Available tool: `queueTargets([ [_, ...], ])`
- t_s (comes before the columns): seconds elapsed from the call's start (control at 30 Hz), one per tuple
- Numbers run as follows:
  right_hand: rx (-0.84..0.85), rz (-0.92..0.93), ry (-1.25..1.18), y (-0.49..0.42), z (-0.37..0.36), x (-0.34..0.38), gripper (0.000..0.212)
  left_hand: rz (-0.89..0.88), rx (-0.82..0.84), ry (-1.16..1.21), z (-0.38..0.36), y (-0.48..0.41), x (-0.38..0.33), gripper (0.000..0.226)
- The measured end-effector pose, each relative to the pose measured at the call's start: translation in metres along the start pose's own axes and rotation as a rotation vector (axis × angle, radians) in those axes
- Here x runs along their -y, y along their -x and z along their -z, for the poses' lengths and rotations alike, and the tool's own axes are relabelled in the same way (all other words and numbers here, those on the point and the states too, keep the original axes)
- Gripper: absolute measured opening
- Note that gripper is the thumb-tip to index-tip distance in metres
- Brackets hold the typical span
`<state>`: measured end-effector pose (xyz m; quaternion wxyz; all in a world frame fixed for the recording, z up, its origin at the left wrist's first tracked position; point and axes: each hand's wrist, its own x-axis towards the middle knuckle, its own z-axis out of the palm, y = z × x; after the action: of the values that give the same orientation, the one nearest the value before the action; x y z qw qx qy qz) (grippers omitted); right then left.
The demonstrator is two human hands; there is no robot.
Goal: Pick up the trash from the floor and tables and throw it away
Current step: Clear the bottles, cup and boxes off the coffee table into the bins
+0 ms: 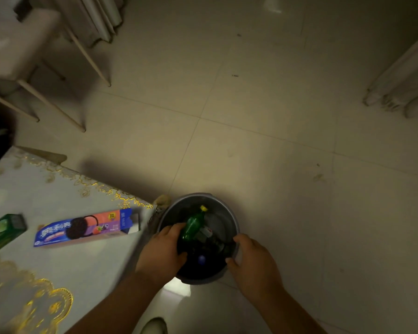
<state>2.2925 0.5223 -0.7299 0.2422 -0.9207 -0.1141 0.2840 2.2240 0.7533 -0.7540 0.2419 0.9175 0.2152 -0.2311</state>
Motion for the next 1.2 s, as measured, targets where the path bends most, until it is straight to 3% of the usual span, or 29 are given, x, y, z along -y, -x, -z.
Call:
queueTargets([
  [0.23, 0.04, 0.108, 0.025, 0.066, 0.097, 0.066, 0.054, -0.056, -0.096, -0.203, 0.114, 0.094, -0.056, 0.059],
  [0.5, -0.027, 0.297, 0.173, 0.159, 0.223, 0.154, 0.047, -0.019, -0.214, -0.282, 0.258, 0.251, -0.123, 0.067],
  [0.67, -0.076, 0.481, 0.193, 0.223, 0.266, 0.215, 0.048, 0.037, -0.394, -0.209, 0.312, 0.354, -0.132, 0.07],
  [0.87, -0.041, 0.662, 0.273, 0.269, 0.255, 0.268, 0.049, 0.179, -0.438, -0.146, 0.321, 0.441, -0.086, 0.065],
  [1.2, 0.096, 0.735, 0.384, 0.329, 0.175, 0.348, 0.047, 0.405, -0.512, 0.03, 0.305, 0.554, 0.045, 0.057],
])
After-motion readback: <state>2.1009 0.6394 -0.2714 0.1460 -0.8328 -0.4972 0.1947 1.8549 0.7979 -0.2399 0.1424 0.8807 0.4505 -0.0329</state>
